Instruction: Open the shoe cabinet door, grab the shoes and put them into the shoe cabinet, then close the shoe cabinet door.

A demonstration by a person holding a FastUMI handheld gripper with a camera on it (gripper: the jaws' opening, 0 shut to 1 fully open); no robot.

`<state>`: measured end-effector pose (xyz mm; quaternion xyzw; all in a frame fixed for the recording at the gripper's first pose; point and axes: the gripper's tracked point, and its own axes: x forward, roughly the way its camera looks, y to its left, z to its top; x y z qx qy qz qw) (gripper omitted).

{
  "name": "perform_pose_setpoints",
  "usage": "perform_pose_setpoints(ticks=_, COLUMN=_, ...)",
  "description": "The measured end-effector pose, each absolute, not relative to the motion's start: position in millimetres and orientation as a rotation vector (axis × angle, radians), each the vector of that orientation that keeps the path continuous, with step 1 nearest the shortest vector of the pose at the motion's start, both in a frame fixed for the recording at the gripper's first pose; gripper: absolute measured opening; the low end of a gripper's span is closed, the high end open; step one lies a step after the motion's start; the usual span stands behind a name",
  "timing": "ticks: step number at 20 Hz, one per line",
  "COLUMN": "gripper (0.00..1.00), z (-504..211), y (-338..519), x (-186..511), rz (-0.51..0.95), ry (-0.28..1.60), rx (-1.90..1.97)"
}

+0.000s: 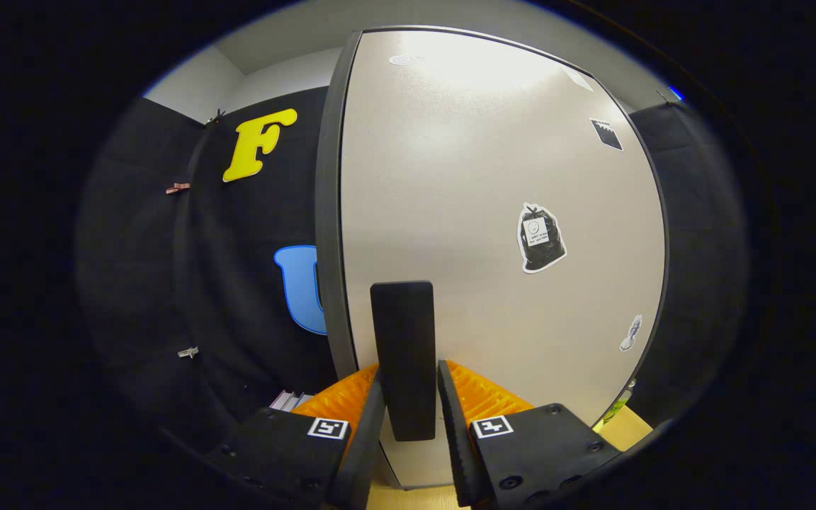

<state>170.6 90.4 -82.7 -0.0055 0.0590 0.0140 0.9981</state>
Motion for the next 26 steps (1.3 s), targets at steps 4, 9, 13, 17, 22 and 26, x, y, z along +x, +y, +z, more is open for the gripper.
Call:
perform_pose_setpoints(ticks=4, gripper=0.31, z=-83.6, y=89.9, x=165.3, rz=0.026, ry=0.12, rx=-0.016)
perform_pose_setpoints(ticks=9, gripper=0.31, z=-84.5, y=89.8, x=158.5, rz=0.058, ry=0.15, rx=-0.016)
perform_pose_setpoints(ticks=13, gripper=0.31, z=-83.8, y=86.9, x=136.1, rz=0.095, ry=0.174, rx=-0.003)
perform_pose_setpoints(ticks=17, gripper=0.31, z=-78.9, y=81.1, x=116.9, rz=0.126, ry=0.172, rx=0.001)
perform_pose_setpoints(ticks=22, gripper=0.3, z=-69.3, y=69.7, x=80.9, rz=0.164, ry=0.176, rx=0.013)
perform_pose_setpoints(ticks=26, gripper=0.3, z=-64.4, y=53.9, x=54.3, rz=0.21, ry=0.191, rx=0.016)
